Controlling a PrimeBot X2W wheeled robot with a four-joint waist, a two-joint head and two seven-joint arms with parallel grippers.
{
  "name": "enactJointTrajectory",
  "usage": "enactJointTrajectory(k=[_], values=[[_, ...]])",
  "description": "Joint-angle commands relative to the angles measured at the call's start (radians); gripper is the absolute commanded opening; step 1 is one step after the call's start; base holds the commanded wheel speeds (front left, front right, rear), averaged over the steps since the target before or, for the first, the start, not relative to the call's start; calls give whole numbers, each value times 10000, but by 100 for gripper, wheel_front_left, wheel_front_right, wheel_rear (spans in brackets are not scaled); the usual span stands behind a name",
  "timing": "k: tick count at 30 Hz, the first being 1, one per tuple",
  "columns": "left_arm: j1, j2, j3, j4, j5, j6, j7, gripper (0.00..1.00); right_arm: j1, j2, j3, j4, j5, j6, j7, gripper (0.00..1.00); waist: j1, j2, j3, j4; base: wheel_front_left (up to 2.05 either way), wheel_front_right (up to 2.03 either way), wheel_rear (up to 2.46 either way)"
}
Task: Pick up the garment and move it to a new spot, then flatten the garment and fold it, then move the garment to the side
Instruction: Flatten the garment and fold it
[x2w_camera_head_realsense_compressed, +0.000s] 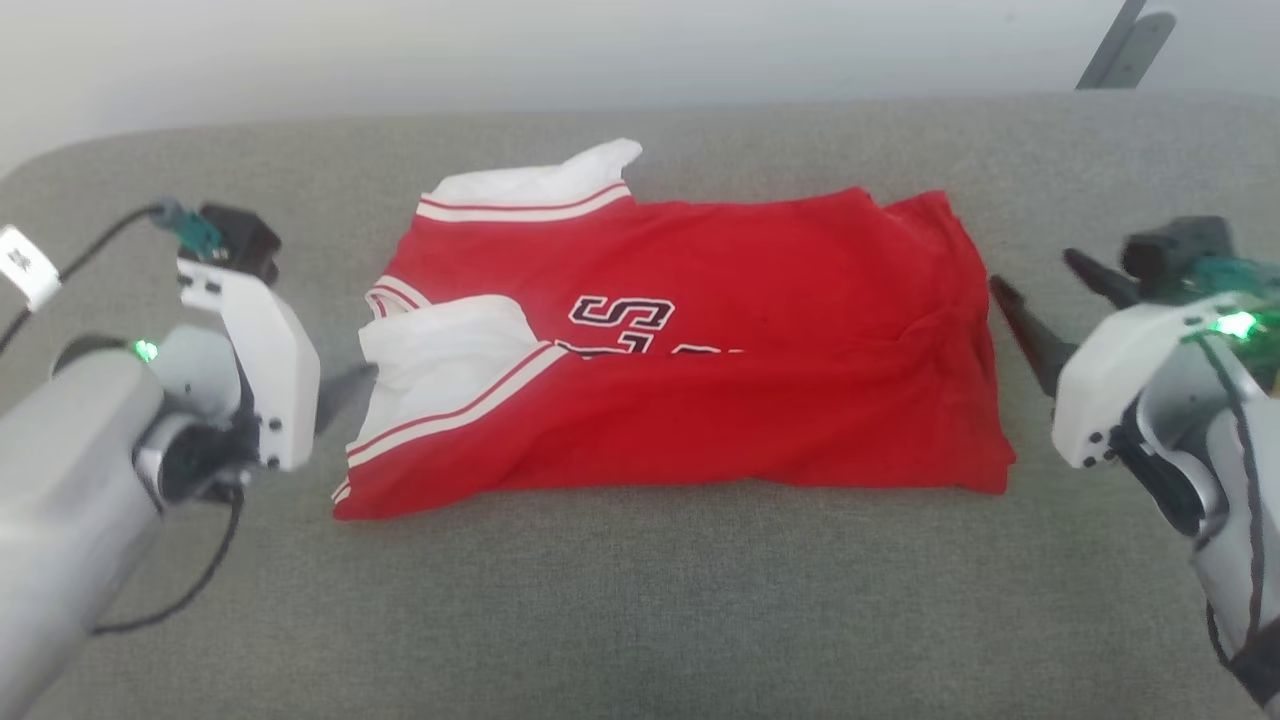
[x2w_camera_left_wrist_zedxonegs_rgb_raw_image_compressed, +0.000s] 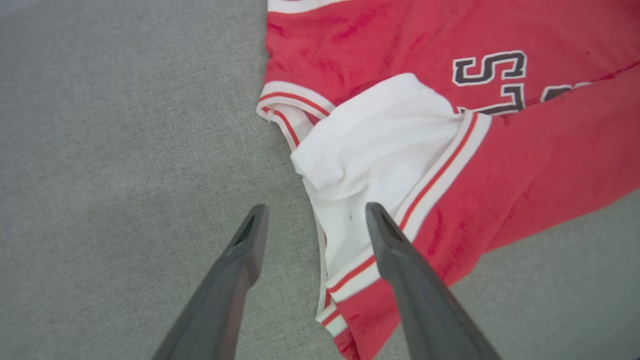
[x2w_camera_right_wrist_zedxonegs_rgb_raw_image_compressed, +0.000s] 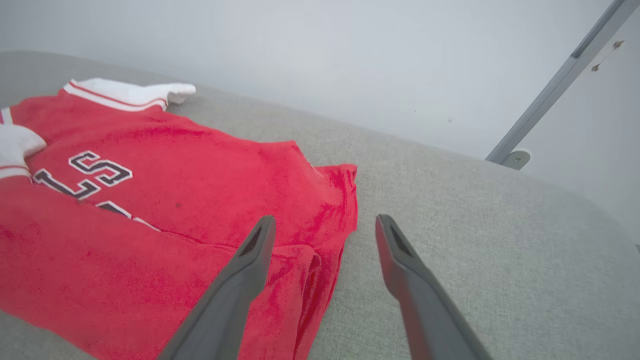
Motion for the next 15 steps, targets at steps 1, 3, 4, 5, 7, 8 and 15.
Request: enactJointTrajectory(k=[1, 3, 4, 5, 7, 8, 15], values=[[291, 116, 7, -278, -145, 186, 54, 100, 272, 152, -374, -137, -241, -15, -283, 100, 0, -1, -205, -13, 0, 0, 0], [647, 357, -40, -884, -210, 427, 113, 100, 652, 395, -1019, -451, -758, -15, -717, 100, 0, -1, -293, -26, 0, 0, 0], [835, 488, -65, -1204, -262, 561, 151, 100, 859, 576, -1425, -617, -954, -15, -929, 100, 0, -1, -314, -29, 0, 0, 0], [1008, 606, -77, -1524, -295, 710, 173, 100, 1055, 734, -1784, -791, -1242, -15, -1121, 100, 0, -1, -326, -30, 0, 0, 0], [1325, 859, -92, -2123, -336, 1024, 236, 100, 1439, 1108, -2332, -1233, -1738, -15, -1402, 100, 0, -1, -312, -52, 0, 0, 0], [1467, 973, -64, -2414, -389, 1191, 214, 100, 1609, 1292, -2635, -1464, -2029, -15, -1539, 100, 0, -1, -286, -76, 0, 0, 0], [2289, 1597, -33, -3722, -637, 2108, 201, 100, 2646, 2659, -4124, -3033, -3430, -15, -2003, 100, 0, -1, 49, -300, 0, 0, 0]])
